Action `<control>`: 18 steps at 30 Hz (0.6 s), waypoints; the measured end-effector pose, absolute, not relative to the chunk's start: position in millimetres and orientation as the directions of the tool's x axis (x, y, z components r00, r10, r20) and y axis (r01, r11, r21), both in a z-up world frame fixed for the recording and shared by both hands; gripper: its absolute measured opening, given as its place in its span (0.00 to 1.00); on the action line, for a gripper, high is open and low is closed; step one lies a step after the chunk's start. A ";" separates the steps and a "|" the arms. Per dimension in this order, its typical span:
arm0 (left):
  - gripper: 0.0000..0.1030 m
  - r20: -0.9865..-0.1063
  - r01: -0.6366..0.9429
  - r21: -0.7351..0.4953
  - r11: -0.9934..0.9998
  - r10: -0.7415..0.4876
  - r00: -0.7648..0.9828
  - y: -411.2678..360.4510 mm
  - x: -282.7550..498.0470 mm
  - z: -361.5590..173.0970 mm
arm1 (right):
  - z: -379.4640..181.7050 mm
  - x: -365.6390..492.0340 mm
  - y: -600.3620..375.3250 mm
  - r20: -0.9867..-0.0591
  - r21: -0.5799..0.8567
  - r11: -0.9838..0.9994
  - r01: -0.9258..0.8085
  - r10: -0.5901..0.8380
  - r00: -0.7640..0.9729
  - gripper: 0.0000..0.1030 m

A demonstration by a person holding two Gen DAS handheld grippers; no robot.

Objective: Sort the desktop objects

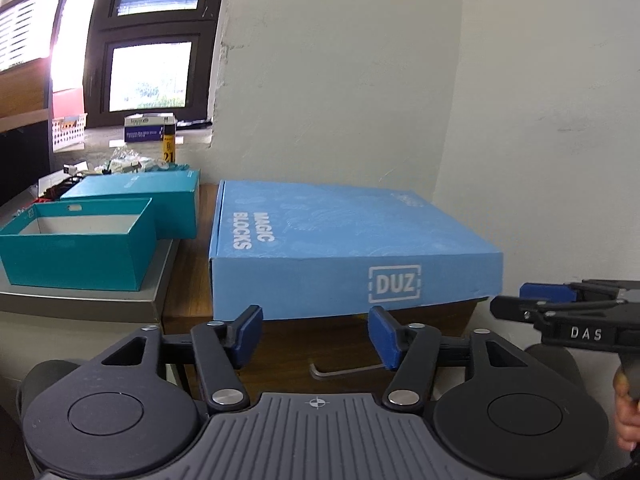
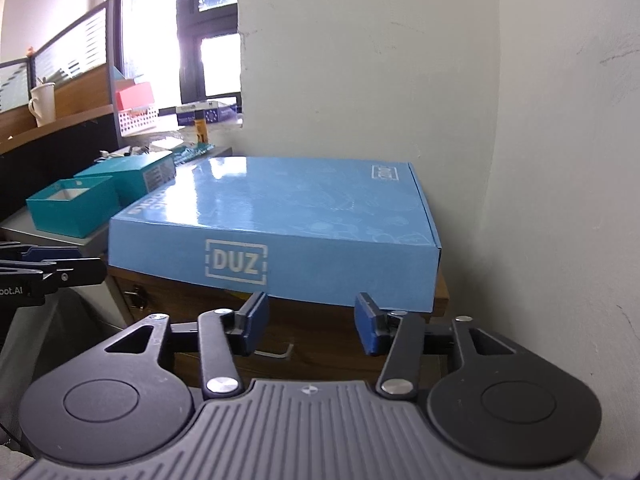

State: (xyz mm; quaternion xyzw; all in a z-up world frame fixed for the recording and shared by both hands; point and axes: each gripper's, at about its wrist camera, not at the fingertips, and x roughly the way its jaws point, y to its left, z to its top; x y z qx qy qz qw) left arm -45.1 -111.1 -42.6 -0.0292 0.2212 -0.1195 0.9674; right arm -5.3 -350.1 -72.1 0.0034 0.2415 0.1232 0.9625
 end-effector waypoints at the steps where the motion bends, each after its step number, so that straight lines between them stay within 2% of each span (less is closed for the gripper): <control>1: 0.64 -0.416 0.218 -0.109 0.970 -0.243 0.876 -111.8 -48.8 -41.8 | -71.2 -9.7 -349.7 -0.459 0.067 0.970 -0.236 0.240 0.856 0.58; 6: 0.70 -0.402 0.212 -0.114 0.971 -0.240 0.884 -114.5 -66.6 -39.3 | -68.8 -31.3 -346.9 -0.433 0.057 0.970 -0.235 0.236 0.870 0.64; 9: 0.76 -0.388 0.204 -0.111 0.973 -0.231 0.892 -117.4 -80.0 -38.0 | -67.1 -44.3 -346.6 -0.417 0.055 0.970 -0.236 0.237 0.877 0.72; 14: 0.94 -0.353 0.207 -0.078 0.975 -0.221 0.909 -125.0 -102.0 -36.7 | -65.3 -63.9 -339.3 -0.403 0.019 0.969 -0.248 0.234 0.885 0.86; 18: 0.97 -0.338 0.201 -0.054 0.978 -0.208 0.918 -130.7 -114.7 -36.1 | -65.4 -81.4 -330.2 -0.389 -0.036 0.964 -0.263 0.229 0.893 0.97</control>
